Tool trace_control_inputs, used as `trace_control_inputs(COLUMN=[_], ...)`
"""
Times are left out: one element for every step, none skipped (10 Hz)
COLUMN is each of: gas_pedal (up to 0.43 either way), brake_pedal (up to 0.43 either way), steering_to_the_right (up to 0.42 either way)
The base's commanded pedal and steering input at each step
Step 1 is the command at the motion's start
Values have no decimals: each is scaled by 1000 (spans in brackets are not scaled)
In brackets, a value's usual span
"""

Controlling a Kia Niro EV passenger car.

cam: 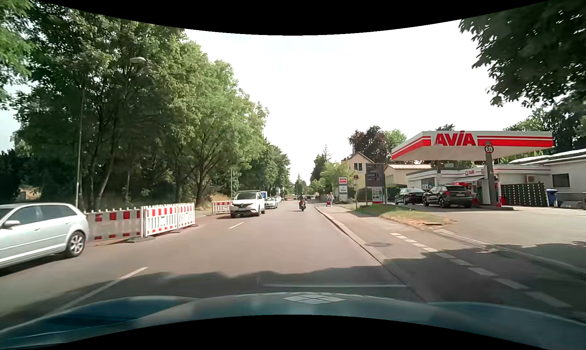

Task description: Follow the waypoints while adhering to traffic rules and regulations

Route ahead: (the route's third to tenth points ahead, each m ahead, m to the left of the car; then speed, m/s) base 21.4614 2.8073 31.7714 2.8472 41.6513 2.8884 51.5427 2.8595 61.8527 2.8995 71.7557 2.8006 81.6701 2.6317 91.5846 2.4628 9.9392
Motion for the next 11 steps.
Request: trace_control_inputs(gas_pedal=[331,331,331,331,331,331,331,331,331,331,331], brake_pedal=[0,0,0,0,0,0,0,0,0,0,0], steering_to_the_right=[-6,-6,-6,-6,-6,-6,-6,-5,-5,-5,-5])
